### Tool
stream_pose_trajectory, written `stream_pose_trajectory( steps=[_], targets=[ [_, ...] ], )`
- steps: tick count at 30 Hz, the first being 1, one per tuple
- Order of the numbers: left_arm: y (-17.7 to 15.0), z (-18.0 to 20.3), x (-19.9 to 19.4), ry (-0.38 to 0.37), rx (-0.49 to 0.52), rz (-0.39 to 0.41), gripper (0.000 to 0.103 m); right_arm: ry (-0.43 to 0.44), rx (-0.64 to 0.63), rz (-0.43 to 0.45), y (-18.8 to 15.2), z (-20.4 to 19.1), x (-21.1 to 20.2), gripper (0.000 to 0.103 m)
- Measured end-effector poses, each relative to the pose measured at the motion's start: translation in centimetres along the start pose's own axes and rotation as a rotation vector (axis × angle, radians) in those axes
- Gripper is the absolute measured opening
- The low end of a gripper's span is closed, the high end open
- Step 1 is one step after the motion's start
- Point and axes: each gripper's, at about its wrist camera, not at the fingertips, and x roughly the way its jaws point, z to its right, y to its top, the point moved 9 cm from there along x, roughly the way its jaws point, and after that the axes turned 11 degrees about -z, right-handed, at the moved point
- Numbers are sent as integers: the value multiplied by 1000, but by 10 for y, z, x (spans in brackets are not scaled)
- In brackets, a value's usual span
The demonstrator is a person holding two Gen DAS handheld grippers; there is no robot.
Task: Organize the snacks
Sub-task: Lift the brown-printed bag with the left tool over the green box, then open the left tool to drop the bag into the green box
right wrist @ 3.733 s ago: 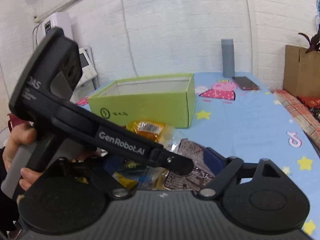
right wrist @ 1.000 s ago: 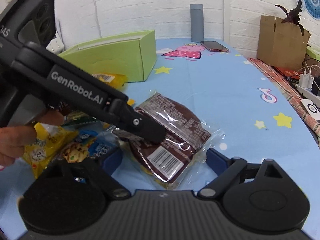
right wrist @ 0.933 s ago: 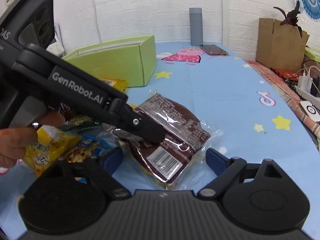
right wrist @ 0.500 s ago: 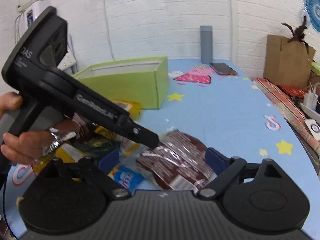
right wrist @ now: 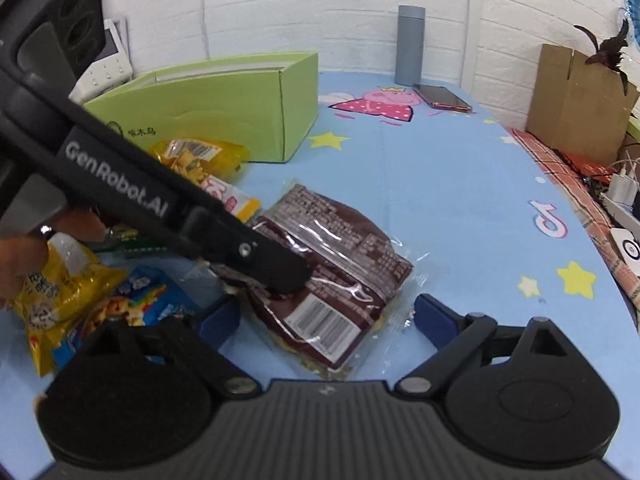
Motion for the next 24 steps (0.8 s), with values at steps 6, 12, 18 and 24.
stream_pose_trajectory(
  steps=[6,12,18,24],
  targets=[
    [13,-3,-29,-31,-27,63,19,32,32,43,18,-4,-11,88],
    [42,-15,-94,-28,-53,191,20,5,-64,147,71,-26,-40,88],
    [94,-67,-162,77,-87,309,20,26,-221,211,173,-60,-30,88],
    [130,-139,-149,166,-140,292,24,42,-304,144,230,-85,39,88]
  ],
)
